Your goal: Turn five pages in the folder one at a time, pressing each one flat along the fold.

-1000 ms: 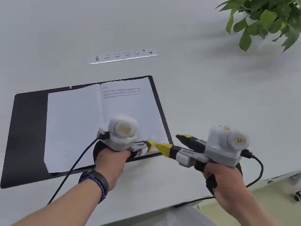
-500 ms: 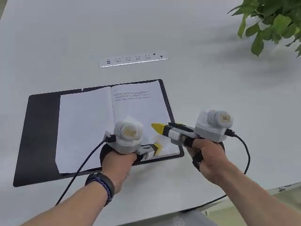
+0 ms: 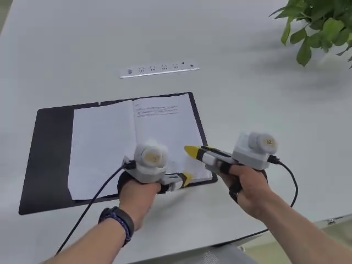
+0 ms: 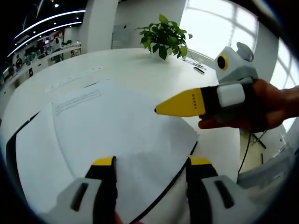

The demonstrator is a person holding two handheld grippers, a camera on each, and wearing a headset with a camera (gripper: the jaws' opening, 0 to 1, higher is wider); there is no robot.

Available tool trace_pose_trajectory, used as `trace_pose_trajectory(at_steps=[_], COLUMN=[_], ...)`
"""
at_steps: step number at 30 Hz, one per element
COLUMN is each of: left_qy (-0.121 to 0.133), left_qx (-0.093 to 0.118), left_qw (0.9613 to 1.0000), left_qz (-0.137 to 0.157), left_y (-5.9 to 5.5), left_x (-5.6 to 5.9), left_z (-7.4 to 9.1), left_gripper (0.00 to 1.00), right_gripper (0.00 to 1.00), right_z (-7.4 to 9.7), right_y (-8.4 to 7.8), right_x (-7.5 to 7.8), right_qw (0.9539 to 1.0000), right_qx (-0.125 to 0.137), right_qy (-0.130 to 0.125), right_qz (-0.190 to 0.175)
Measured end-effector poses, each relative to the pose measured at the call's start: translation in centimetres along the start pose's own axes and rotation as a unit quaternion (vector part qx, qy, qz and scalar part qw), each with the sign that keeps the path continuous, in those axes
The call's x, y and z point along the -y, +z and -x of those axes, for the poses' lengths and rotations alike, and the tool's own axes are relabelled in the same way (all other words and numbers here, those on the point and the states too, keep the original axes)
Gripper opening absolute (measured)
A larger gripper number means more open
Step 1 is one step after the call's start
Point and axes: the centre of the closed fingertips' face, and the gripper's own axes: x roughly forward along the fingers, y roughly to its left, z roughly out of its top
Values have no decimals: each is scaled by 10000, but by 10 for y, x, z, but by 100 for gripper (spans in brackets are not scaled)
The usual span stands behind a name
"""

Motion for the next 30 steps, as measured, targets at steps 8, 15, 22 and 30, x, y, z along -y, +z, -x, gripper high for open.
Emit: trace_pose_trajectory(at_steps=[8, 15, 22, 30], left_qy=[-44, 142, 373, 613], left_qx=[-67, 58, 283, 420], left_qw=[9999, 9998, 9989, 9972], left_qz=[-105, -163, -73, 27], left_y=[-4, 4, 7, 1], left_x=[2, -11, -24, -40], left_z=[19, 46, 74, 104], left_gripper=[68, 71, 71, 72], right_gripper=[9, 1, 0, 0], right_z=[1, -1, -6, -15], right_y=[-9, -7, -1, 3], right_x=[-7, -17, -27, -50], right_qw=[9999, 9996, 9997, 9994], right_qx=[6, 99, 111, 31], right_qy=[-32, 50, 109, 332], right_qz=[-159, -268, -187, 57])
